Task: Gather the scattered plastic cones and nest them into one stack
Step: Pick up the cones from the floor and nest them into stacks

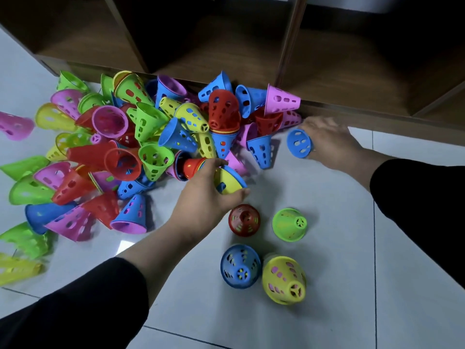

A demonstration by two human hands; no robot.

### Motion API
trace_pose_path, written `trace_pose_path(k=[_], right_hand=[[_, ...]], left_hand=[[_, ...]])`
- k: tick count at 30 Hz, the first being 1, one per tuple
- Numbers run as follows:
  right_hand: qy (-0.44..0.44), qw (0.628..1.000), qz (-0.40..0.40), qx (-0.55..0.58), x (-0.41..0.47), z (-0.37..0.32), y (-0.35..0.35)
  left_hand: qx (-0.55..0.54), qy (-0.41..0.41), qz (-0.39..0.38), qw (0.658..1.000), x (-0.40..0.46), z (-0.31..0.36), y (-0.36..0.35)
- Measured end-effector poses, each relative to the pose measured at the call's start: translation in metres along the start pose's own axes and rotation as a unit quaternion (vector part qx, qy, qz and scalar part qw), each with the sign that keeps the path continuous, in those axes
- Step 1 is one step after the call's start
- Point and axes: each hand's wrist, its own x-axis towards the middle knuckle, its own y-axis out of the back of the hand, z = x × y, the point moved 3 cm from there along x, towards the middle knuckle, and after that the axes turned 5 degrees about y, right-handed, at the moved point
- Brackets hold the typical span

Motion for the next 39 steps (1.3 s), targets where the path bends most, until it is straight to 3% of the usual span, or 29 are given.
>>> trace_pose_path(k=[7,11,13,16,20,22,24,26,29,31,35,39], right_hand=[[-0.053,0.994,-0.038,0.09,-0.033,-0.01,-0.002],[-0.043,0.984,0.02,0.169,-0.063,-0.02,0.022],[-0.004,0.979,0.041,0.201,-0.086,-0.036,0.043],[0.038,0.98,0.011,0.194,-0.13,-0.063,0.071],[0.061,0.988,-0.04,0.133,-0.167,-0.086,0.074],[0.058,0.99,-0.067,0.112,-0.171,-0.096,0.063],[0.067,0.99,-0.091,0.089,-0.168,-0.106,0.048],[0.071,0.989,-0.099,0.088,-0.164,-0.112,0.04],[0.046,0.988,-0.057,0.132,-0.155,-0.109,0.042],[0.031,0.984,-0.024,0.171,-0.144,-0.104,0.043],[-0.006,0.978,-0.014,0.207,-0.108,-0.092,0.032],[-0.033,0.973,-0.006,0.227,-0.061,-0.09,0.019]], left_hand=[[0.096,-0.037,-0.048,0.994,-0.023,0.0,0.011],[0.197,-0.083,-0.088,0.973,-0.035,0.01,0.005],[0.285,-0.104,-0.099,0.948,-0.038,0.013,-0.001],[0.405,-0.118,-0.127,0.898,-0.038,0.022,-0.014],[0.501,-0.131,-0.159,0.841,-0.032,0.035,-0.037],[0.513,-0.118,-0.181,0.831,-0.027,0.034,-0.05],[0.485,-0.092,-0.203,0.846,-0.022,0.03,-0.056],[0.415,-0.074,-0.203,0.884,-0.021,0.027,-0.055],[0.31,-0.072,-0.12,0.94,-0.025,0.016,-0.041],[0.273,-0.045,-0.05,0.96,-0.024,0.002,-0.026],[0.317,-0.042,-0.004,0.947,-0.001,-0.015,-0.013],[0.389,-0.073,-0.03,0.918,0.034,-0.006,-0.023]])
